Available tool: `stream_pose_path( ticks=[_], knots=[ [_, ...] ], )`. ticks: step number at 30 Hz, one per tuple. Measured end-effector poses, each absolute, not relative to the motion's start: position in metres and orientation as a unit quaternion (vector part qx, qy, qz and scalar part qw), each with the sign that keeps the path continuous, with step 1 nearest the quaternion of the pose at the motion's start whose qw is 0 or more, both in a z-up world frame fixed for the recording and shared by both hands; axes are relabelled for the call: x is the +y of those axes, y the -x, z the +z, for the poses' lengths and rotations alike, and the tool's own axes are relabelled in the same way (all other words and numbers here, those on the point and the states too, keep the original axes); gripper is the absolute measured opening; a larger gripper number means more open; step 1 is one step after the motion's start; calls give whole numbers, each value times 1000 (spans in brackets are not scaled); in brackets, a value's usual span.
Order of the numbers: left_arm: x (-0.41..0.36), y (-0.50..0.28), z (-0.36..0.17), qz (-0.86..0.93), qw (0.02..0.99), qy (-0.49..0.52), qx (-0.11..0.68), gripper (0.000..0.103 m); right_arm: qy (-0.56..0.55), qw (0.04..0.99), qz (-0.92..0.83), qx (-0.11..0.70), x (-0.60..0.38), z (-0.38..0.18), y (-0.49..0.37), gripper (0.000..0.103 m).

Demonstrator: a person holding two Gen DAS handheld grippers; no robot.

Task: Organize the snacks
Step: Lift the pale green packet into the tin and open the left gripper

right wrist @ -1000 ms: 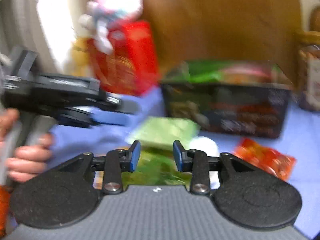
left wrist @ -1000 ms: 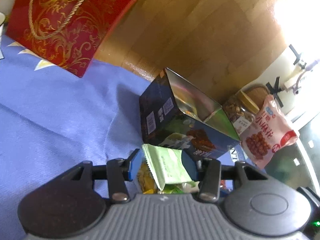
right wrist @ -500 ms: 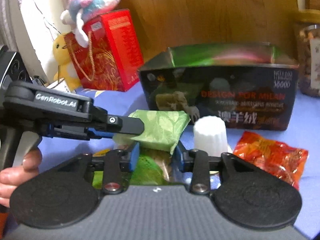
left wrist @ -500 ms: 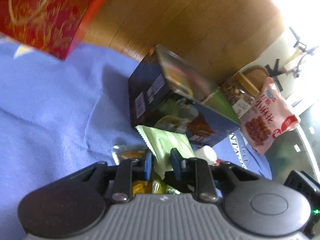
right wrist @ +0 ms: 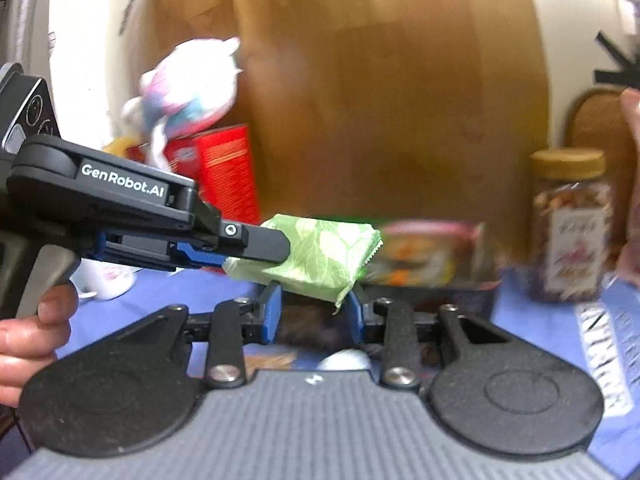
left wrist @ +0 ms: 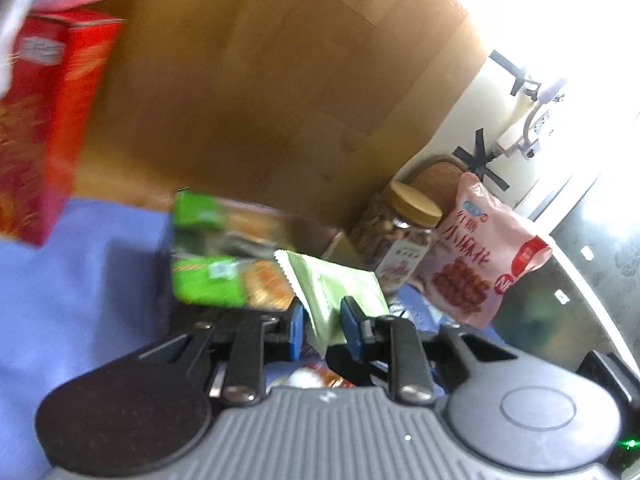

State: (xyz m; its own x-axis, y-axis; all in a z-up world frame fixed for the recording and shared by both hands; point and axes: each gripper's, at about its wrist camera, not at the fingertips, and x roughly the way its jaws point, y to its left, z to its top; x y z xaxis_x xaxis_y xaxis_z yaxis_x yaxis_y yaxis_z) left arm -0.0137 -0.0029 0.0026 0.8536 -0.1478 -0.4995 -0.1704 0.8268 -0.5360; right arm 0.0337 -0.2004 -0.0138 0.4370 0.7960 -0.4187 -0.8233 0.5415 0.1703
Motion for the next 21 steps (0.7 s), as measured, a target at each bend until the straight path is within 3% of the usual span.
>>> stream_pose_path(
  ticks=[10,15,21],
  knots=[
    [-18,-84,-24,34,905,268,327,28,36,884,396,245,-221,-20,-103,41],
    [-21,-48,-16,21,915,266,304,28,-25,875,413,252,-255,-21,-88,41],
    [-38,3,-11,4,925,242,292,28,-15,852,444,275,-267,-43,-50,41]
  ],
)
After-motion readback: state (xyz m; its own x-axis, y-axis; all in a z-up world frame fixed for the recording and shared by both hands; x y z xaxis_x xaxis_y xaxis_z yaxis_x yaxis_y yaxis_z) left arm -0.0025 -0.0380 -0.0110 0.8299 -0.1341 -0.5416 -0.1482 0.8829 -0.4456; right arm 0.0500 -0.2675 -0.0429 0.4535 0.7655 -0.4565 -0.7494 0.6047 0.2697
